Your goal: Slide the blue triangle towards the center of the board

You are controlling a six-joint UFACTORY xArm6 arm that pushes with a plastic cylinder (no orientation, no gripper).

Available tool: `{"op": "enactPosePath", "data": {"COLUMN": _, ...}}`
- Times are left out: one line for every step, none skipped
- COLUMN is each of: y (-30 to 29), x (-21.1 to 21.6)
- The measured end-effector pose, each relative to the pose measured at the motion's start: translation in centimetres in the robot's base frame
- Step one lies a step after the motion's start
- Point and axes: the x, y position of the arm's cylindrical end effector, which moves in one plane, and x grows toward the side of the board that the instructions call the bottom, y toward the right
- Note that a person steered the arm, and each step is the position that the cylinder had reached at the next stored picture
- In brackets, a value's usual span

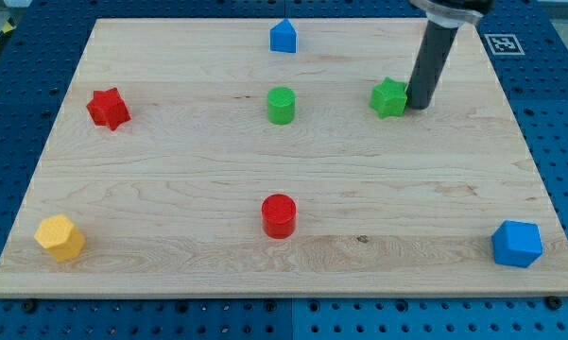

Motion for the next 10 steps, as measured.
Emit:
{"op": "enactPosePath", "data": {"y": 2.4, "x": -4.2}}
{"op": "enactPosePath", "data": {"y": -0.4, "x": -8.9}}
{"op": "enactPosePath", "data": {"y": -8.6, "x": -11.8}}
{"op": "enactPosePath", "data": {"y": -15.8, "x": -15.5}}
{"op": "enactPosePath", "data": {"y": -19.8, "x": -17.6}}
{"op": "enactPosePath", "data": {"y": -21.3, "x": -16.8}}
{"op": "enactPosePath", "data": {"y": -20.1, "x": -13.3}}
{"op": "enactPosePath", "data": {"y": -17.2, "x": -11.4}}
{"op": "enactPosePath", "data": {"y": -17.1, "x": -11.8}}
{"op": "enactPosePath", "data": {"y": -17.4, "x": -13.6}}
